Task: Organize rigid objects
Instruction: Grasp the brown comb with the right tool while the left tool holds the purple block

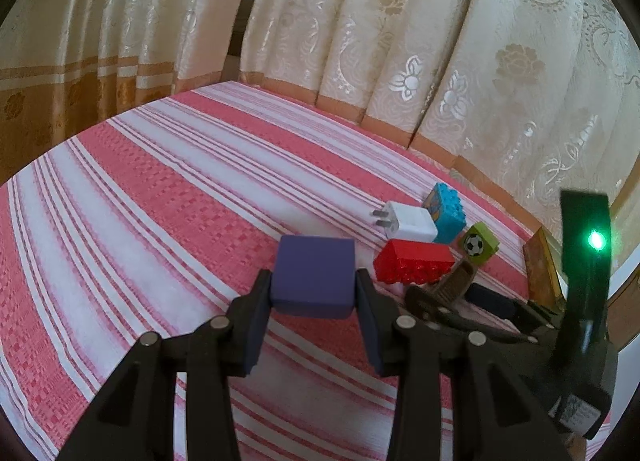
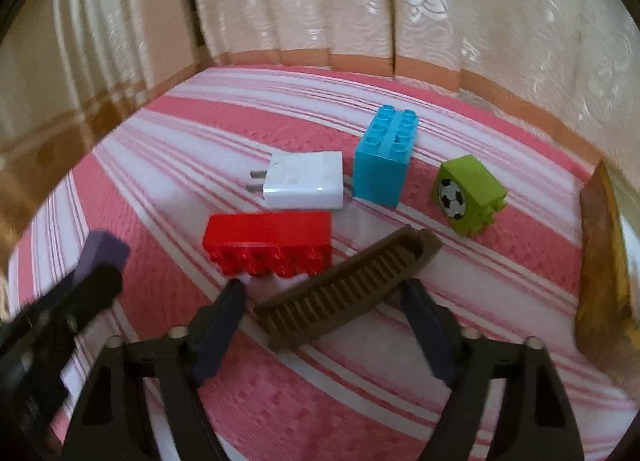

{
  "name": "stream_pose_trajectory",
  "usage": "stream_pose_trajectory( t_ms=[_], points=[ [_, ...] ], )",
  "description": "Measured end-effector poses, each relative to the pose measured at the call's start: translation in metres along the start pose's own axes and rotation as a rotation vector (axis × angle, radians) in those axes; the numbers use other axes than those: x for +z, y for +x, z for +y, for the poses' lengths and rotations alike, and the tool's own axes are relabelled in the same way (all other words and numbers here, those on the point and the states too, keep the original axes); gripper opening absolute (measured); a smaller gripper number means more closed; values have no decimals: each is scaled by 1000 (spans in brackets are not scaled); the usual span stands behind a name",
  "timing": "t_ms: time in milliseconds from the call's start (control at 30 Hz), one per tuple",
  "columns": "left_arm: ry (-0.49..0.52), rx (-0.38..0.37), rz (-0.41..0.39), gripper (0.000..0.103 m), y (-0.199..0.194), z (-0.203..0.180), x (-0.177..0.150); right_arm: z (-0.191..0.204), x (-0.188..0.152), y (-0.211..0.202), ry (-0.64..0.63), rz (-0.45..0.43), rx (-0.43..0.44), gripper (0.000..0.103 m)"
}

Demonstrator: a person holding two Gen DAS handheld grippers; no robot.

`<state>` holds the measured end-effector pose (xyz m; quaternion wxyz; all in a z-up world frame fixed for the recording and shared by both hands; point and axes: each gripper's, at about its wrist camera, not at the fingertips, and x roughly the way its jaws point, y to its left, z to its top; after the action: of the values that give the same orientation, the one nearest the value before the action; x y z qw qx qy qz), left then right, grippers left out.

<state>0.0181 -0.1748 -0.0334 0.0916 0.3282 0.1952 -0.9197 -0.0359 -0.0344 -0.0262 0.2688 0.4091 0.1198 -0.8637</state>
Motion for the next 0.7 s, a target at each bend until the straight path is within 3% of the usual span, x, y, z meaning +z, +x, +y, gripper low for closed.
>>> stream_pose_trajectory(
  t_ms=[100,267,400,633,700],
  points=[
    [6,-2,16,40,3,-1,0,-11,-5,-5,-52,-9,33,51],
    [26,4,21,40,4,-5,-1,-45,-16,-15,-44,-21,119,45],
    [27,16,25,40,5,-5,-1,-66,-20,-15,36,-27,145,29],
    [34,34,15,40,4,-8,-2,-60,-21,-15,24,-30,86,29],
    [39,41,14,40,4,-8,-2,-58,-19,-15,28,-37,70,37]
  ],
)
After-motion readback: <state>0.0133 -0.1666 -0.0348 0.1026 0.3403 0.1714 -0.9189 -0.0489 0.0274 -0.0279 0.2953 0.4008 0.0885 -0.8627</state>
